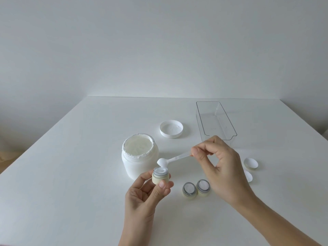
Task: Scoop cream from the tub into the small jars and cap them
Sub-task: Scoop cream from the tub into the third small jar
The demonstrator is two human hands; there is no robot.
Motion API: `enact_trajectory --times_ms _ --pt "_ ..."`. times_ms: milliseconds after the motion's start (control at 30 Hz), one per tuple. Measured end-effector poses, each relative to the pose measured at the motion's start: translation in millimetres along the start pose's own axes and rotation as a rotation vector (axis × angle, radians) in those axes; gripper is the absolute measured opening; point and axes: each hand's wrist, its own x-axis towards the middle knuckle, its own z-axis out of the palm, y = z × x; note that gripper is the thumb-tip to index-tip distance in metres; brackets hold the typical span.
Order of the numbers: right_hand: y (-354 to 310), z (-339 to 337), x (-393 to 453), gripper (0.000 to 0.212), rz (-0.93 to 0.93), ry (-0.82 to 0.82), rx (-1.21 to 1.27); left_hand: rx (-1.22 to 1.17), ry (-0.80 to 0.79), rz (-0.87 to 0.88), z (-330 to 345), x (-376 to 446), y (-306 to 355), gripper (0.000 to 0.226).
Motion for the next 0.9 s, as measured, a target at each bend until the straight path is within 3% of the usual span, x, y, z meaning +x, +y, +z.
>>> enact_trajectory --times_ms 200,333,467,667,800,900 --pt "4.4 1.0 -8.7 0.013 -0.397 0.147 -0.245 -0.012 -0.01 -0.014 0.6 -0.9 1.6 0.023" --pt "11.0 -1.6 -14.3 0.005 -0.581 0.17 -0.321 -0.004 -0.033 -0.021 0.7 -0.5 1.9 0.046" --pt "11.5 -6.4 -16.1 0.005 -0.682 0.162 -0.382 -0.005 -0.036 -0.022 0.2 0.4 0.4 0.054" --pt "13.6 -11.9 -19.8 0.032 -0.762 0.145 -0.449 -0.01 -0.037 -0.019 -0.5 1.3 -0.9 0.057" --pt "13.4 -17.6 -20.1 0.031 -0.754 0.167 -0.433 -0.021 -0.032 -0.016 -0.6 1.7 -1.2 0.055" --pt "9.9 -22.2 -20.6 0.015 -0.684 0.202 -0.395 -0.022 -0.016 0.003 -0.9 1.8 -1.4 0.039"
